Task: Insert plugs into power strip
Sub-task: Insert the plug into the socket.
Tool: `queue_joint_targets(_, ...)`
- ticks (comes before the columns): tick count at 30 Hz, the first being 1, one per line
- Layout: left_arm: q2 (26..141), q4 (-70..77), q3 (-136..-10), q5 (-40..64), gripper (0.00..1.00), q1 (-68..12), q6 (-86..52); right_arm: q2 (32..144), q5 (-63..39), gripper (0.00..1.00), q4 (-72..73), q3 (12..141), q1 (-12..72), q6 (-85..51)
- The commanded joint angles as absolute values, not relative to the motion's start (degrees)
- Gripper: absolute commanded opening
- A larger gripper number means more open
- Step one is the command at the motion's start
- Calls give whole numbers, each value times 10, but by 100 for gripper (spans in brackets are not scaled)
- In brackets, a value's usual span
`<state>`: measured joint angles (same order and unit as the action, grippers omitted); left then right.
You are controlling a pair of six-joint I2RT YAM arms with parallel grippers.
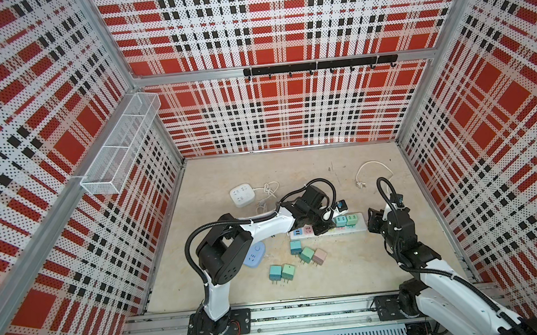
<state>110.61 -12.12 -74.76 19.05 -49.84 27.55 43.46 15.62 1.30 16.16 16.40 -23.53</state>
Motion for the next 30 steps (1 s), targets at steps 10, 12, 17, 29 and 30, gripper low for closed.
queue_joint_targets(10,1150,-142,-781,179,0,-495,290,442,148,46,42,162,162,-229)
queue_joint_targets(12,1154,-151,-786,170,0,-495,291,442,147,46,43,161,162,-229)
queue_joint_targets(17,1156,-162,-787,150,0,-499,298,444,146,46,46,161,162,-229)
queue_joint_targets(29,1175,-172,-790,168,0,-497,305,446,145,46,47,161,162,-229)
queue_joint_targets(30,1176,-175,-789,172,0,-497,308,446,145,46,47,161,162,-229)
